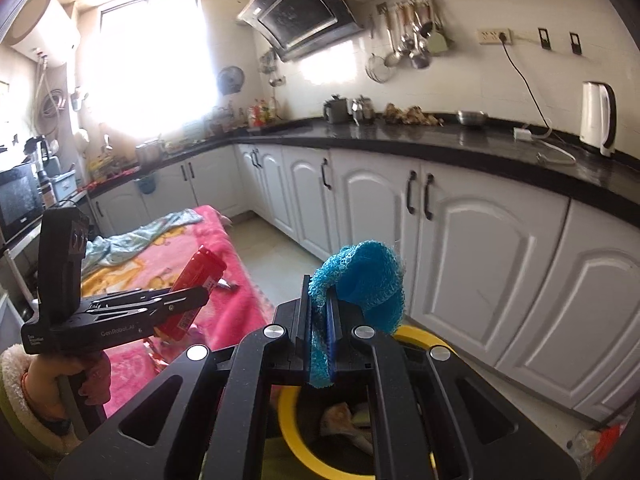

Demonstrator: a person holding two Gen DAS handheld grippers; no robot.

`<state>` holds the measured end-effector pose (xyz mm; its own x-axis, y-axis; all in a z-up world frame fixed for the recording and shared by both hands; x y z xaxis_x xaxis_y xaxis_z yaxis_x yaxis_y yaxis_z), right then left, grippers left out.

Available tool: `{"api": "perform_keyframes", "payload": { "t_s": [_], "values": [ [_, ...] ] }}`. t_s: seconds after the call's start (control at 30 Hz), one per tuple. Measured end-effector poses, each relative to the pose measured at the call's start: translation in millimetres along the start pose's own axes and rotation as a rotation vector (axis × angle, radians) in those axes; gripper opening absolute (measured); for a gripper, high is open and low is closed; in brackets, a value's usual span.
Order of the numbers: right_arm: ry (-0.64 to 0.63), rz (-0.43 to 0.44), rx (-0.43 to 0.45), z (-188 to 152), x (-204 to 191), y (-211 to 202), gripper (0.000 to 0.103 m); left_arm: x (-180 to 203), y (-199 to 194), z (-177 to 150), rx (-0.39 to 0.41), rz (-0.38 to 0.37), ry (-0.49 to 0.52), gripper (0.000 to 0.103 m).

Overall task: Collect trash
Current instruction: 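Carry the red can and blue cloth over the yellow bin with both grippers, then open both grippers to drop the can and cloth into the bin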

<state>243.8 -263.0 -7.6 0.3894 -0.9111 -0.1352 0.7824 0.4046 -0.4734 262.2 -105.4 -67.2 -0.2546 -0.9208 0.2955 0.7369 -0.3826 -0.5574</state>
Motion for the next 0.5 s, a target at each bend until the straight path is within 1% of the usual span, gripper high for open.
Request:
{"api": "perform_keyframes", "payload": {
  "t_s": [0.17, 0.33, 0.43, 0.5],
  "values": [
    [0.051, -0.033, -0.056, -20.2, 25.9, 11.7, 0.006, 18.7, 32.6, -9.4, -0.044, -0.034, 0.007, 0.022],
    [0.107, -0.048, -0.091, -35.1, 46.8, 22.4, 0.006, 31.1, 63.1, -18.9, -0.082, -0.067, 0.01, 0.022],
    [0.137, -0.058, -0.11, -42.5, 53.8, 25.6, 0.011, 35.9, 78.2, -24.8, -0.106, -0.073, 0.013, 0.022],
    [0.155, -0.055, -0.112, -42.2, 57.2, 26.7, 0.019, 35.5, 87.2, -29.3, -0.125, -0.067, 0.005, 0.024]
  ]
}}
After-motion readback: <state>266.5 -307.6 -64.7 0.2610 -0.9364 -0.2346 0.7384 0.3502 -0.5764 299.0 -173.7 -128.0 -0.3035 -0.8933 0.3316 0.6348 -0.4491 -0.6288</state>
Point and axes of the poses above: each gripper's, at about its wrist camera, not at the fingertips, and y roughly the way its jaws point, x to its right, z to its top, the point moved 9 cm from there along y, roughly the way its jaws point
